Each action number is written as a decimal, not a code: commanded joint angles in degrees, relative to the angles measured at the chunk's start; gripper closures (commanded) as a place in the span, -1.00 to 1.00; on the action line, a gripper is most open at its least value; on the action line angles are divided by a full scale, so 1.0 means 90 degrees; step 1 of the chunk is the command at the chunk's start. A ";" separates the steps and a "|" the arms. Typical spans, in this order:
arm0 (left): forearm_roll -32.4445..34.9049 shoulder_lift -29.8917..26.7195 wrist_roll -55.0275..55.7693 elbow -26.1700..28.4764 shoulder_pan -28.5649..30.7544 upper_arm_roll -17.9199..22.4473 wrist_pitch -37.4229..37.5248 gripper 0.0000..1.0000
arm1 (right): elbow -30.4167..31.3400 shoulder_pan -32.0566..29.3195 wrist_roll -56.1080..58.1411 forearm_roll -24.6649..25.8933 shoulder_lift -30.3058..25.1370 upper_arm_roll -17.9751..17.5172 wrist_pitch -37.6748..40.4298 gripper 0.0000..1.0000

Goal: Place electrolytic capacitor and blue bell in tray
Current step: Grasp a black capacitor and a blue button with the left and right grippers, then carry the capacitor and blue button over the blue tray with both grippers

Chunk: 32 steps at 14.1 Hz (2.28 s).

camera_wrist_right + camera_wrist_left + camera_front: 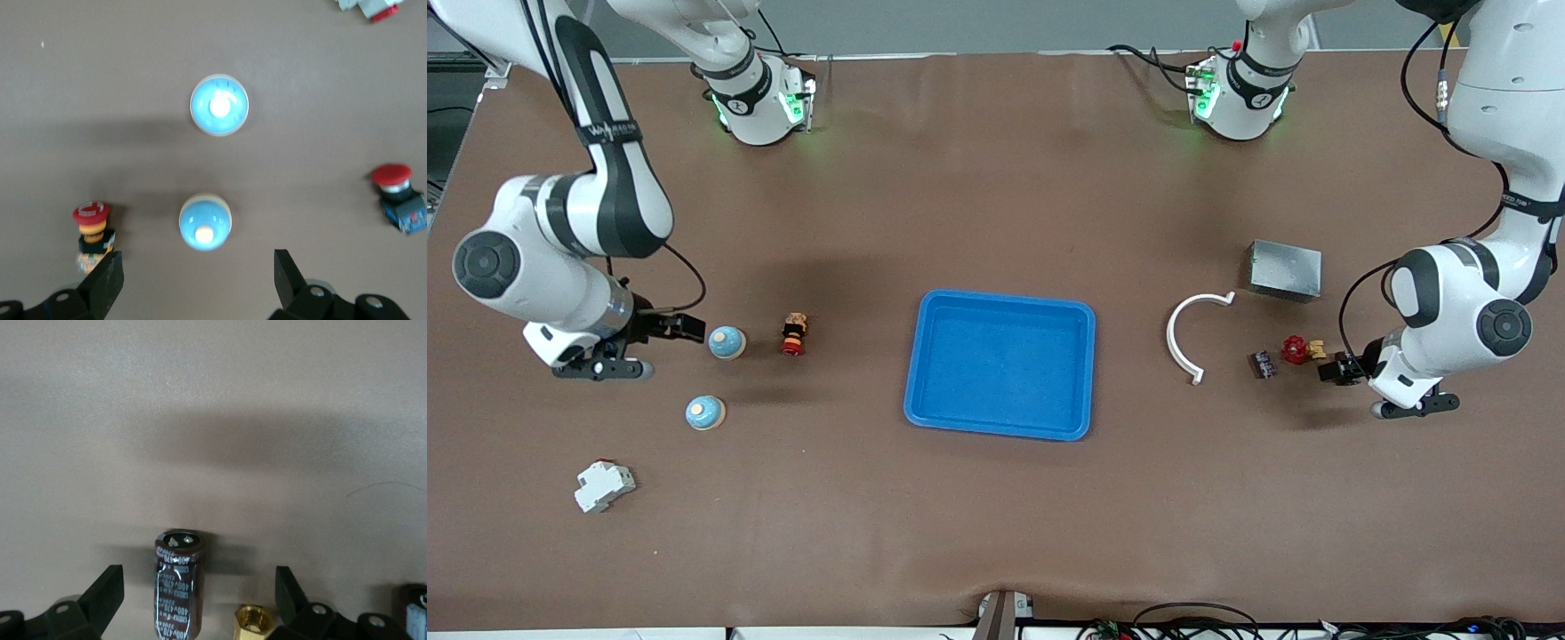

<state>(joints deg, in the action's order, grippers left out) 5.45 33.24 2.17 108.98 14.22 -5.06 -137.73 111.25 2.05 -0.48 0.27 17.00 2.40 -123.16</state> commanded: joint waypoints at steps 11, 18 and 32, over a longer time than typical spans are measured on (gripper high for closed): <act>0.0009 0.0017 0.0285 0.0098 0.0090 -0.0082 -0.0263 1.00 | -0.1072 -0.0179 -0.0035 -0.0059 0.2330 0.0007 -0.2439 -1.00; -0.0001 -0.0363 0.0433 0.0098 0.0061 -0.0073 -0.0088 1.00 | -0.1053 -0.0159 -0.0016 -0.0050 0.2437 0.0007 -0.2439 -1.00; -0.0283 -0.1915 0.2940 -0.0058 0.0002 -0.1067 0.2509 1.00 | -0.1014 0.0572 -0.0522 -0.0050 0.1638 -0.0012 -0.1561 1.00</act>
<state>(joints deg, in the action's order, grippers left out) 4.36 18.33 25.61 107.73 14.10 -12.94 -117.49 101.25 4.92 -2.53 0.21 35.33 1.98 -140.00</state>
